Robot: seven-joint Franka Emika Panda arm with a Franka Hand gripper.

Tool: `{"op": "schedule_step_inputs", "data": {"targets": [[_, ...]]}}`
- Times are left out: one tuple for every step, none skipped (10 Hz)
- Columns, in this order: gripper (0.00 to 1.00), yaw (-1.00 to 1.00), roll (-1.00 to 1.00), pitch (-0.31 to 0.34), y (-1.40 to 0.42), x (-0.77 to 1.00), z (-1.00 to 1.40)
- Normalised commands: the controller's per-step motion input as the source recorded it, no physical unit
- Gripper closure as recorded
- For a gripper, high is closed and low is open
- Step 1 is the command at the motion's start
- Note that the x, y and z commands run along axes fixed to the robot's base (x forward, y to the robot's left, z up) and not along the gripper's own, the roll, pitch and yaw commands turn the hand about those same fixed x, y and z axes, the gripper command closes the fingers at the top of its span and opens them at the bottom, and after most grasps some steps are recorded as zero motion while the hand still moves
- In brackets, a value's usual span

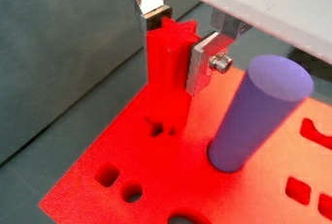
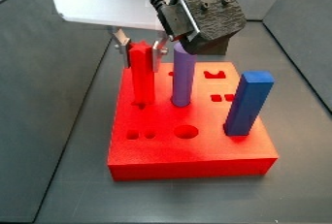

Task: Pick up the star object. Move up. Place the star object on the fixture. Regrasp the star object. Move to above the board. Insert the star object.
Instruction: Insert the star object.

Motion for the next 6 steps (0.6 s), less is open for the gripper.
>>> {"op": "schedule_step_inputs", "data": {"targets": [[1.0, -0.34, 0.0, 0.024, -0.1, 0.08, -0.25], [1.0, 0.0, -0.03, 0.0, 0.0, 0.02, -0.04], [1.0, -0.38, 0.0, -0.067, -0.03, -0.58, -0.51], [1.0, -0.52, 0.0, 0.0, 0.0, -0.47, -0.46], [1.0, 0.0, 0.0, 0.0, -0.03, 0.0, -0.14], [1.0, -0.08, 0.0, 0.019, -0.04, 0.13, -0.34]]}}
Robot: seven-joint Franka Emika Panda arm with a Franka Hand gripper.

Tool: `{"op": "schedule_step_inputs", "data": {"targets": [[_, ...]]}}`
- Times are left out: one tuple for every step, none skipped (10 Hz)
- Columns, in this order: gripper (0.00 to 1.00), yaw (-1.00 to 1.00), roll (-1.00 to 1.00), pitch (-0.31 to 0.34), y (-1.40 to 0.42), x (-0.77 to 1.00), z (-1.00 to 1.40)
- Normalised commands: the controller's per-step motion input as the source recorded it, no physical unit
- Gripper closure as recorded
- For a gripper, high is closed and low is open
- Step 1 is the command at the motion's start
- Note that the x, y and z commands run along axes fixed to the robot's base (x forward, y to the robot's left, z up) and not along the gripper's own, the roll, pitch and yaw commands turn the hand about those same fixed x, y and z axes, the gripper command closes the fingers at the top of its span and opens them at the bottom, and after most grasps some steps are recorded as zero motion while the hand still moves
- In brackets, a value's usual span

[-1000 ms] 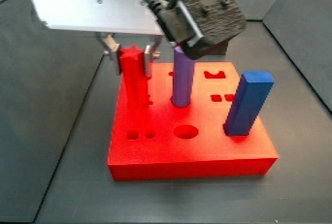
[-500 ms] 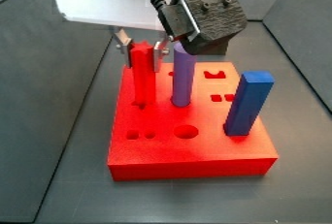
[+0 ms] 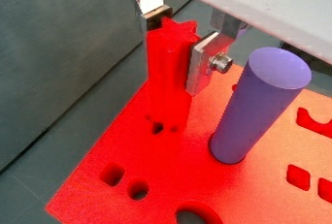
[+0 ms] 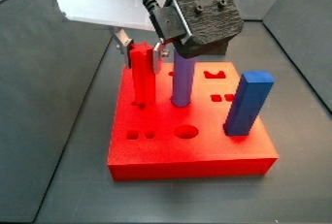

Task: Pick up the star object. Move up. Place the star object on the fixture. Regrasp the star object. Move to above the board. Insert the star object.
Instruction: Insert the star object.

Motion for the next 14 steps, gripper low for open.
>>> {"op": "schedule_step_inputs", "data": {"targets": [[1.0, -0.58, 0.0, 0.04, -0.05, 0.0, -0.5], [1.0, -0.49, -0.01, 0.036, 0.0, 0.0, -0.07], [1.0, 0.0, 0.0, 0.0, 0.0, 0.0, -0.09], [1.0, -0.21, 0.0, 0.0, 0.0, -0.32, -0.24], [1.0, -0.6, -0.02, -0.036, 0.0, -0.4, -0.56], [1.0, -0.85, -0.02, -0.014, 0.0, -0.28, -0.62], [1.0, -0.54, -0.03, 0.0, 0.0, -0.25, -0.07], [1.0, 0.0, -0.08, 0.0, -0.11, 0.03, -0.11], [1.0, -0.13, 0.0, 0.0, -0.19, 0.39, -0.25], [1.0, -0.1, 0.0, 0.0, -0.13, 0.25, -0.16], [1.0, 0.0, 0.0, 0.0, 0.0, 0.0, -0.06], [1.0, -0.1, 0.0, 0.0, 0.0, 0.0, -0.45], [1.0, -0.2, 0.0, 0.0, 0.03, 0.0, -1.0], [1.0, -0.16, 0.0, 0.004, 0.07, 0.0, -1.0]]}}
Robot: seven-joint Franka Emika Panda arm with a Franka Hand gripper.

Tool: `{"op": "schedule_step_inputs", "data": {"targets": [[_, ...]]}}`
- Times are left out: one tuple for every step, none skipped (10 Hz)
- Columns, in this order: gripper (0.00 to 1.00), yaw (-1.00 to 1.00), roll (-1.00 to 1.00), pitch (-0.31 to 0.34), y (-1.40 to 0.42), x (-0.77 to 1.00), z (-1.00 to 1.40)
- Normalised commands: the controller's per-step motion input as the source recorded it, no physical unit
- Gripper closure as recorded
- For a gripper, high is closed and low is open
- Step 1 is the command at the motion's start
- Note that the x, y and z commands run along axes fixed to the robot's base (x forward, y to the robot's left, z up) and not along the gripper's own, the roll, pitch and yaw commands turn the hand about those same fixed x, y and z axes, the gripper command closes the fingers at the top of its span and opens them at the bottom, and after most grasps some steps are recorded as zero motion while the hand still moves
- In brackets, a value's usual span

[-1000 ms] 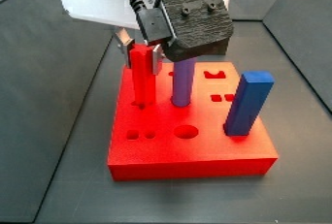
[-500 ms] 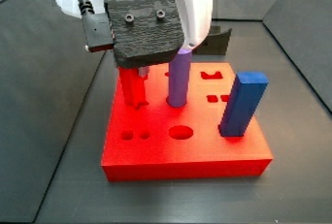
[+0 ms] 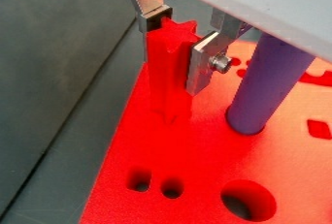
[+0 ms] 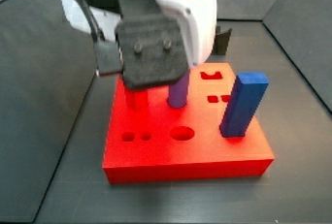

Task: Pick up the star object. Move up. Place the star object on the fixture. Regrasp the star object. Move to above the board. Insert the star object.
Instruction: Insert the star object.

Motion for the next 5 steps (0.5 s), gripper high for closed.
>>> {"op": "schedule_step_inputs", "data": {"targets": [[1.0, -0.11, 0.01, 0.0, 0.04, 0.03, -1.0], [1.0, -0.01, 0.12, -0.013, 0.0, 0.0, -1.0], [1.0, 0.0, -0.03, -0.041, 0.01, -0.03, 0.0], [1.0, 0.0, 0.0, -0.024, 0.0, -0.09, 0.0], [1.0, 0.0, 0.0, 0.0, 0.0, 0.0, 0.0]]}}
